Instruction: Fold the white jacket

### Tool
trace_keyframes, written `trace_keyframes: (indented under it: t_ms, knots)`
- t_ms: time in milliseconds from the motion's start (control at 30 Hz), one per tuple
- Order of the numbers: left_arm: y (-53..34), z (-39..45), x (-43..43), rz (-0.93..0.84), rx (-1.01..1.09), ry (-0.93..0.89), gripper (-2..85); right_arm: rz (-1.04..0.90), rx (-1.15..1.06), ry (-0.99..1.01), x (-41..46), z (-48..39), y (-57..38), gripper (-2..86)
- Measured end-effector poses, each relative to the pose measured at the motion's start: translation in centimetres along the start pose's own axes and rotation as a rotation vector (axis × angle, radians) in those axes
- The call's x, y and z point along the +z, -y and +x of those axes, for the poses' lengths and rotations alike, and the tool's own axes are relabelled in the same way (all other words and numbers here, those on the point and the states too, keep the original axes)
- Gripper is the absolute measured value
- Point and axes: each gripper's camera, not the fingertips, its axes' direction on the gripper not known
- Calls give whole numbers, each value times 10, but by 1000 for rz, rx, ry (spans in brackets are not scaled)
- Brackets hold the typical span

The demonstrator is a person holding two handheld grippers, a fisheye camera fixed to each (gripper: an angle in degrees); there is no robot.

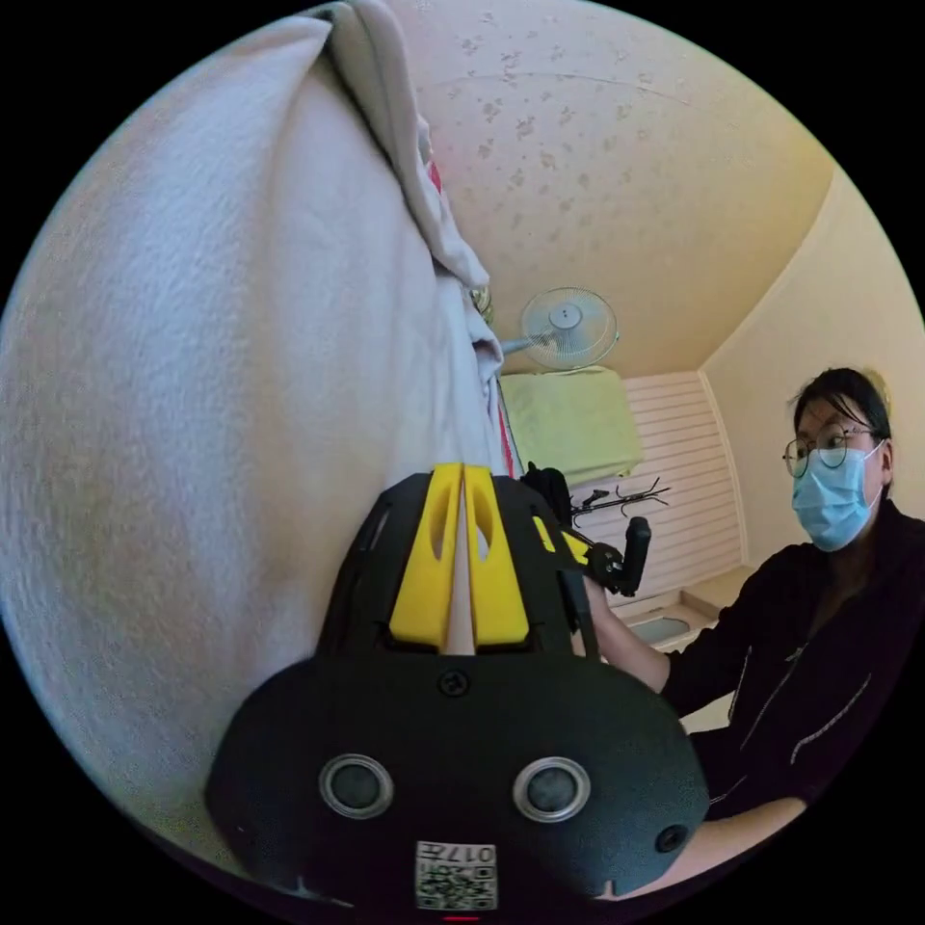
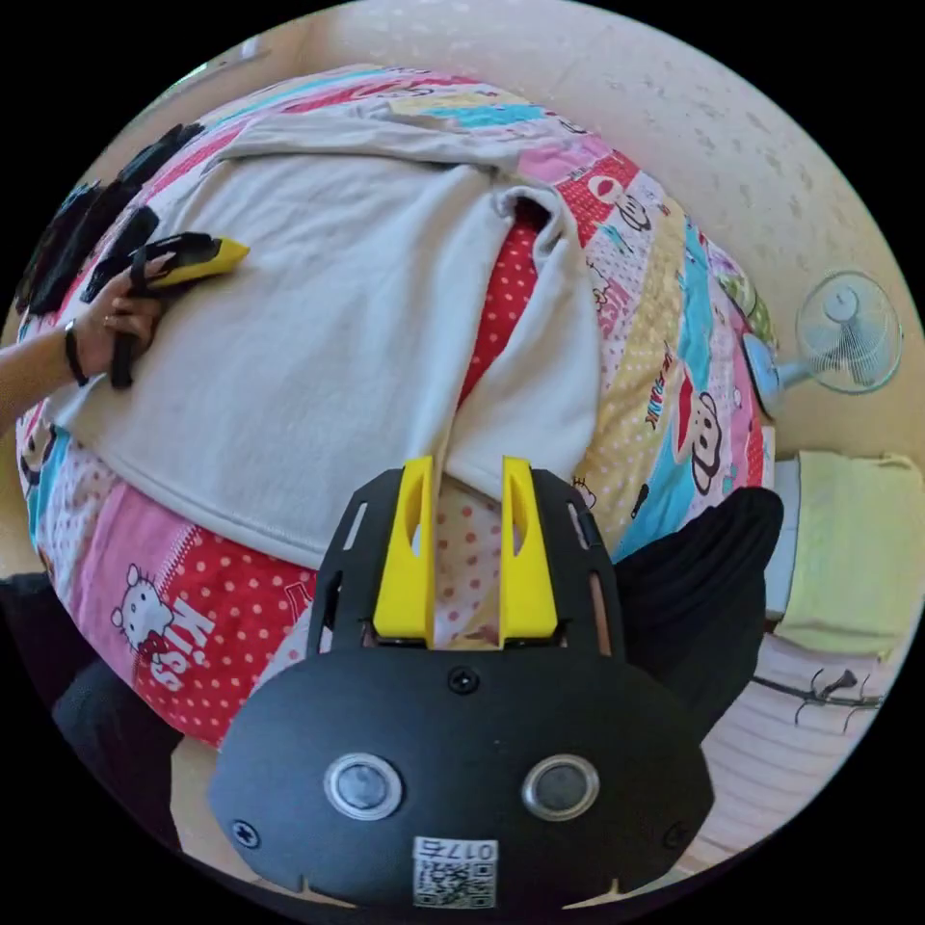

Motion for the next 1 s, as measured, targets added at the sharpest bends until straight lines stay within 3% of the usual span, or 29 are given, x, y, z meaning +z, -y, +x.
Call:
trace_keyframes:
  t_ms: [167, 267, 333, 467, 567, 700, 800, 867, 900, 967, 1000]
  knots:
    - [-13, -6, -19, -75, 52, 11, -9, -89, -461, -216, -6, -43, 45, 107]
    - [-18, -17, -34, -81, 30, -12, -7, -156, -669, -220, -2, -45, 57, 104]
    - [-21, -21, -41, -85, 24, -7, -6, -182, -763, -134, 4, -45, 62, 101]
    - [-28, -26, -58, -86, 20, -7, -6, -103, -906, -290, 28, -61, 67, 68]
    - [-33, -29, -68, -85, 24, -5, -6, -149, -926, -213, 45, -53, 75, 48]
    - [-37, -32, -82, -81, 22, -17, -6, -71, -612, -120, 26, 25, 95, 37]
    - [-40, -34, -89, -79, 19, -25, -6, 74, -216, 80, -10, 141, 104, 34]
    - [-41, -34, -93, -78, 21, -21, -6, 278, 150, 458, -27, 254, 95, 33]
    - [-41, -34, -95, -78, 22, -22, -6, 335, 228, 579, -25, 280, 91, 33]
    - [-42, -34, -99, -77, 21, -29, -6, 636, 483, 1098, -15, 352, 77, 32]
    - [-42, -36, -101, -75, 17, -48, -6, 742, 495, 1217, -15, 357, 76, 32]
